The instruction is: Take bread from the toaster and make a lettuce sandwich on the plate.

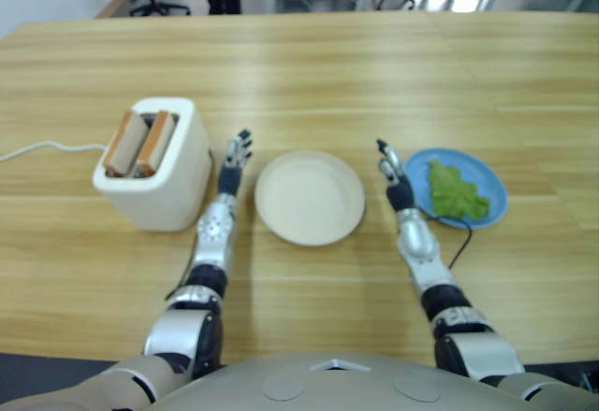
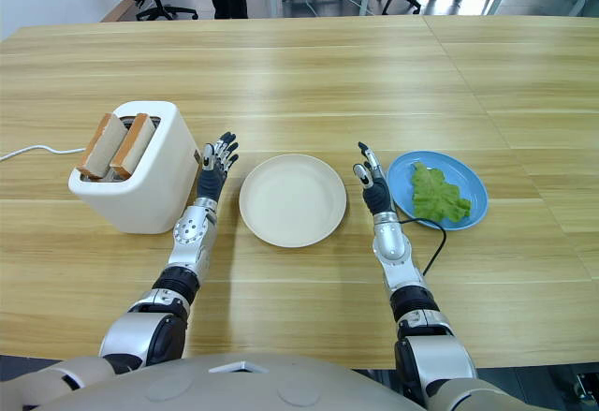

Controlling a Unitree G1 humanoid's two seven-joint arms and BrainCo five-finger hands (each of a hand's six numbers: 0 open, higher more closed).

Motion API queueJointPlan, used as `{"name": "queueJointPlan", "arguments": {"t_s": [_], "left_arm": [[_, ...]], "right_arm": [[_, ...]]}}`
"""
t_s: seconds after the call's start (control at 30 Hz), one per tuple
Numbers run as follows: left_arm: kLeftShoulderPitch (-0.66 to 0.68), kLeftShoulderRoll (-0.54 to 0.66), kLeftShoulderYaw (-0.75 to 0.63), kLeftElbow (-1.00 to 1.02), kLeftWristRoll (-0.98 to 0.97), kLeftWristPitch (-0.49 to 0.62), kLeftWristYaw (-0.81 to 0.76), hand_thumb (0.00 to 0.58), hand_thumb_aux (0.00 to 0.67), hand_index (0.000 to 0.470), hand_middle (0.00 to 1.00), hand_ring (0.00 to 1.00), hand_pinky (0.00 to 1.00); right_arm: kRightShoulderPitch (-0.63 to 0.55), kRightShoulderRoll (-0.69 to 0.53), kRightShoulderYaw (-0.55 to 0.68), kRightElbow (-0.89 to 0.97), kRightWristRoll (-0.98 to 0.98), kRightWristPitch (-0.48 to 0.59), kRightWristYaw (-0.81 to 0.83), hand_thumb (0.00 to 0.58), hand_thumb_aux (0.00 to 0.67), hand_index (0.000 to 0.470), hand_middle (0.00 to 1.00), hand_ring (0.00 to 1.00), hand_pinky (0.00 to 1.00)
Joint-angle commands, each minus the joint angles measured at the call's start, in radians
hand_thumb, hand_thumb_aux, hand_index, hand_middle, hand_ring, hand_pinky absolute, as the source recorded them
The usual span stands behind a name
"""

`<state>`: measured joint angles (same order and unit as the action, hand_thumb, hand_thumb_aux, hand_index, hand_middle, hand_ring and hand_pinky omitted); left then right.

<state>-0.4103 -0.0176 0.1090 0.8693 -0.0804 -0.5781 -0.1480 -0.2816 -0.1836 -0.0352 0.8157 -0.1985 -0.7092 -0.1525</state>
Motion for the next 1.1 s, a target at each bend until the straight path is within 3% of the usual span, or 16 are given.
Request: {"name": "queueJointPlan", "arguments": {"t_s": [0.03, 0.43, 0.53, 0.6, 0.7, 0.77, 0.83, 0.93, 1.0, 1.1], "left_arm": [[0.005, 0.008, -0.001, -0.002, 0.001, 0.015, 0.0, 0.0, 0.0, 0.0, 0.0, 0.0, 0.0], [0.014, 0.008, -0.006, -0.032, 0.006, 0.025, 0.005, 0.0, 0.0, 0.0, 0.0, 0.0, 0.0], [0.109, 0.014, -0.048, -0.388, 0.012, 0.07, -0.01, 0.0, 0.0, 0.0, 0.0, 0.0, 0.0], [0.186, 0.04, -0.093, -0.763, -0.042, 0.224, -0.04, 0.0, 0.0, 0.0, 0.0, 0.0, 0.0], [0.227, 0.189, -0.085, -1.351, -0.251, 0.579, -0.04, 0.0, 0.0, 0.0, 0.0, 0.0, 0.0], [0.189, 0.375, 0.058, -1.607, -0.451, 0.733, -0.026, 0.0, 0.0, 0.0, 0.0, 0.0, 0.0], [0.167, 0.542, 0.236, -1.621, -0.554, 0.813, -0.056, 0.0, 0.0, 0.0, 0.0, 0.0, 0.0], [0.22, 0.724, 0.432, -1.543, -0.527, 0.901, -0.09, 0.0, 0.0, 0.0, 0.0, 0.0, 0.0], [0.313, 0.81, 0.488, -1.527, -0.399, 0.92, -0.114, 0.0, 0.0, 0.0, 0.0, 0.0, 0.0], [0.477, 0.923, 0.435, -1.444, -0.101, 0.898, -0.11, 0.0, 0.0, 0.0, 0.0, 0.0, 0.0]], "right_arm": [[0.001, 0.003, 0.005, 0.006, 0.006, 0.0, 0.0, 0.0, 0.0, 0.0, 0.0, 0.0, 0.0], [0.008, 0.0, 0.002, -0.006, 0.013, 0.0, 0.003, 0.0, 0.0, 0.0, 0.0, 0.0, 0.0], [0.008, 0.0, 0.002, -0.008, 0.015, 0.001, 0.006, 0.0, 0.0, 0.0, 0.0, 0.0, 0.0], [0.011, 0.0, 0.002, -0.009, 0.015, 0.002, 0.006, 0.0, 0.0, 0.0, 0.0, 0.0, 0.0], [0.007, 0.002, 0.006, -0.004, 0.014, 0.004, 0.009, 0.0, 0.0, 0.0, 0.0, 0.0, 0.0], [0.009, 0.003, 0.007, -0.007, 0.014, 0.005, 0.01, 0.0, 0.0, 0.0, 0.0, 0.0, 0.0], [0.019, 0.005, 0.004, -0.017, 0.013, 0.005, 0.001, 0.0, 0.0, 0.0, 0.0, 0.0, 0.0], [0.019, 0.009, 0.005, -0.017, 0.012, 0.006, -0.004, 0.0, 0.0, 0.0, 0.0, 0.0, 0.0], [0.015, 0.01, 0.007, -0.018, 0.014, 0.007, 0.002, 0.0, 0.0, 0.0, 0.0, 0.0, 0.0], [0.025, 0.005, 0.002, -0.029, 0.021, 0.006, 0.008, 0.0, 0.0, 0.0, 0.0, 0.0, 0.0]]}}
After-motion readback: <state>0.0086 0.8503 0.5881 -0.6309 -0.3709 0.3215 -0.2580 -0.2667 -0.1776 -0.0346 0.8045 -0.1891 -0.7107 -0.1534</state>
